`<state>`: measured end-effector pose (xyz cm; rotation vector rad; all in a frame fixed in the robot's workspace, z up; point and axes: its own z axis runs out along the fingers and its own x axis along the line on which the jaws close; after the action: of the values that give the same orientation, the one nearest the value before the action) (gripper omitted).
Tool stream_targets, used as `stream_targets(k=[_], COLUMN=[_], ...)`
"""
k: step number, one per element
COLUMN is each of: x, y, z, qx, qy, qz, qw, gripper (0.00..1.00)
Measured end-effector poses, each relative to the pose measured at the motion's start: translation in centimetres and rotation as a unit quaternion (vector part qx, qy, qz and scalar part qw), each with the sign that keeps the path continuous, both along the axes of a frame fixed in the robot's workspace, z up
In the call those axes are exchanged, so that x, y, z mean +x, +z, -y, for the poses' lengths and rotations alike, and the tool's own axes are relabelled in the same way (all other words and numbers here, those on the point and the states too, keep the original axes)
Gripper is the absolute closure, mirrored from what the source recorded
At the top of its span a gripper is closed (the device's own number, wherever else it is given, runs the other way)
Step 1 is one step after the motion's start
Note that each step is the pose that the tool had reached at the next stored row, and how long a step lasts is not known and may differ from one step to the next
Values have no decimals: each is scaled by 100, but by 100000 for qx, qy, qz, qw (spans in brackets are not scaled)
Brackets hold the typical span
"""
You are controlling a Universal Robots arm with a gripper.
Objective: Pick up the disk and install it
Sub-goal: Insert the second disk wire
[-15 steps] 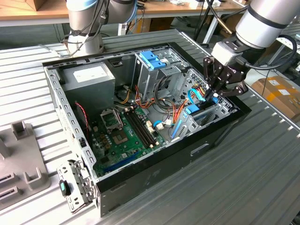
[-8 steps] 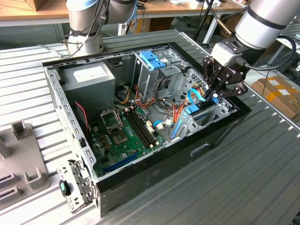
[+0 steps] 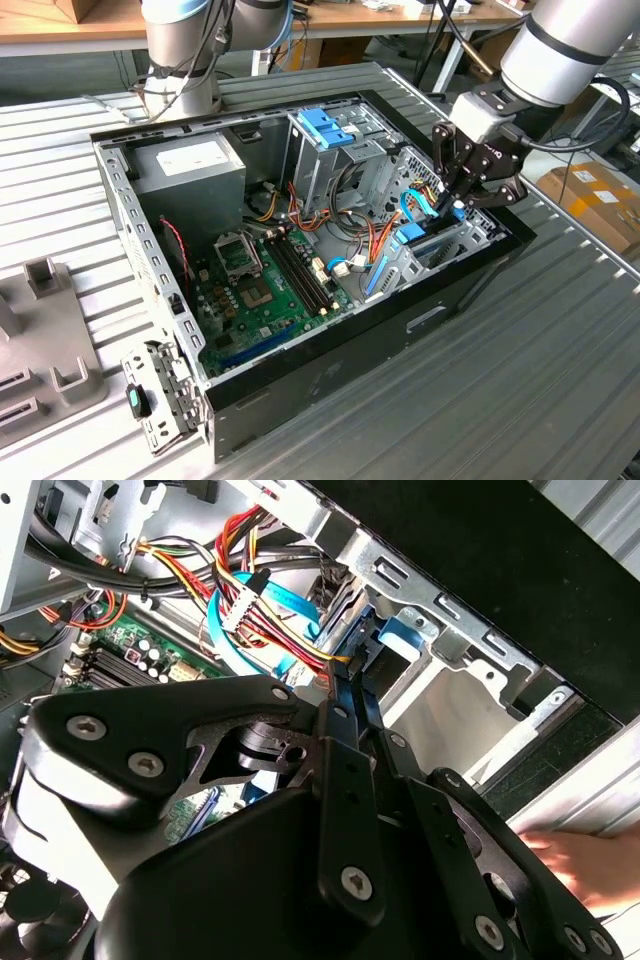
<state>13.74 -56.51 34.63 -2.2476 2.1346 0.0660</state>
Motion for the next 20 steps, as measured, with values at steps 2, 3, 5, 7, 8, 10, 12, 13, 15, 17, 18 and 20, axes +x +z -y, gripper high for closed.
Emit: stream_targets(k=[2, 3, 5, 7, 8, 10, 12, 13, 15, 17, 18, 20], x=[0, 0, 0, 0, 0, 0, 0, 0, 0, 0, 0, 23], y=[0, -8, -17, -20, -21, -21, -22, -27, -28, -24, -20, -15], z=[0, -1, 0, 0, 0, 0, 0, -1, 0, 0, 0, -2], qx=[-14, -16, -26, -15, -6, -10, -7, 49, 40, 2, -2, -11], qy=[-1, 1, 0, 0, 1, 0, -1, 1, 3, 1, 1, 0], qz=[0, 1, 2, 1, 0, 0, 1, 0, 0, 1, 1, 1], qw=[100000, 100000, 100000, 100000, 100000, 100000, 100000, 100000, 100000, 100000, 100000, 100000], gripper=[84, 84, 84, 84, 84, 84, 84, 82, 82, 76, 76, 76])
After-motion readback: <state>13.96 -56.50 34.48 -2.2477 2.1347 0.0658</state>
